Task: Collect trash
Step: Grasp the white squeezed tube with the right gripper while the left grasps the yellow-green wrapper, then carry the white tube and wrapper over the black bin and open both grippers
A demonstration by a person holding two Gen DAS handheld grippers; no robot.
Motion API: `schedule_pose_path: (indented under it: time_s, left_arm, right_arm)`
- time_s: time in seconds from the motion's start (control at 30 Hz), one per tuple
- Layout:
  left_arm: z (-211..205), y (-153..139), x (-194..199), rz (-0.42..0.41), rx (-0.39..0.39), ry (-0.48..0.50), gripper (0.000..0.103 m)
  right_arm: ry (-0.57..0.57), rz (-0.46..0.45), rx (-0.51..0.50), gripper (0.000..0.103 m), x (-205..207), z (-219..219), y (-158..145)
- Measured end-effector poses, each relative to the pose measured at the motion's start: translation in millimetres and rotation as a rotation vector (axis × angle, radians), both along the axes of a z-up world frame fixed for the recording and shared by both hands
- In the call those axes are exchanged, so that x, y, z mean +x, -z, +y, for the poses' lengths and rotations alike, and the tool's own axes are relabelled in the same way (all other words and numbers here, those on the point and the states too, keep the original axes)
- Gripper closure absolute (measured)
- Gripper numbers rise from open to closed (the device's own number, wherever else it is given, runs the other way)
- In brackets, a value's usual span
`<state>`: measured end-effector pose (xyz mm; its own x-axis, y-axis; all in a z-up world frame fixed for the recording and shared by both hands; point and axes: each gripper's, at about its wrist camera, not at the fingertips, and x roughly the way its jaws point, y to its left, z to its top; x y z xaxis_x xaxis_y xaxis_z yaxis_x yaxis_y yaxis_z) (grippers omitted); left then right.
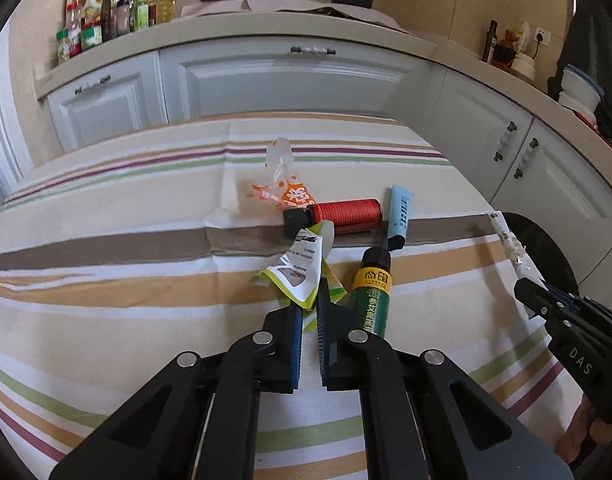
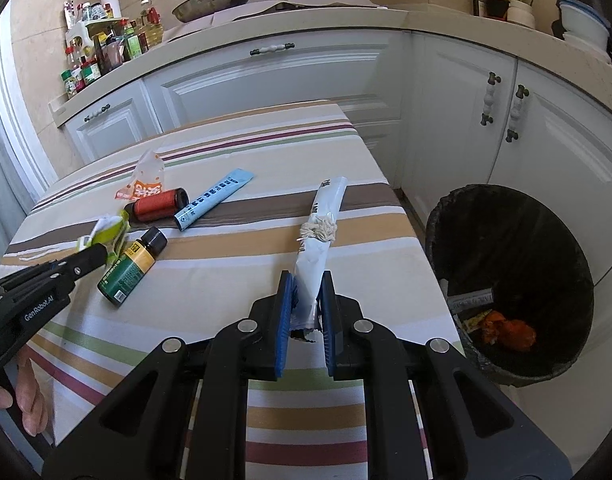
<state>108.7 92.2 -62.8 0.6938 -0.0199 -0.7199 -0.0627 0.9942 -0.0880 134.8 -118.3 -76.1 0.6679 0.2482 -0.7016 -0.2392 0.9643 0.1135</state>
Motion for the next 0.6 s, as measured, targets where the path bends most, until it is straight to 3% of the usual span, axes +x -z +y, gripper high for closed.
schedule_pose_path:
  time_s: [0.6]
  left_arm:
    - [1, -29, -21, -0.071, 0.014, -0.017, 0.096]
  right_arm:
    - [0.008, -0.057, -0.003, 0.089, -16, -6, -19]
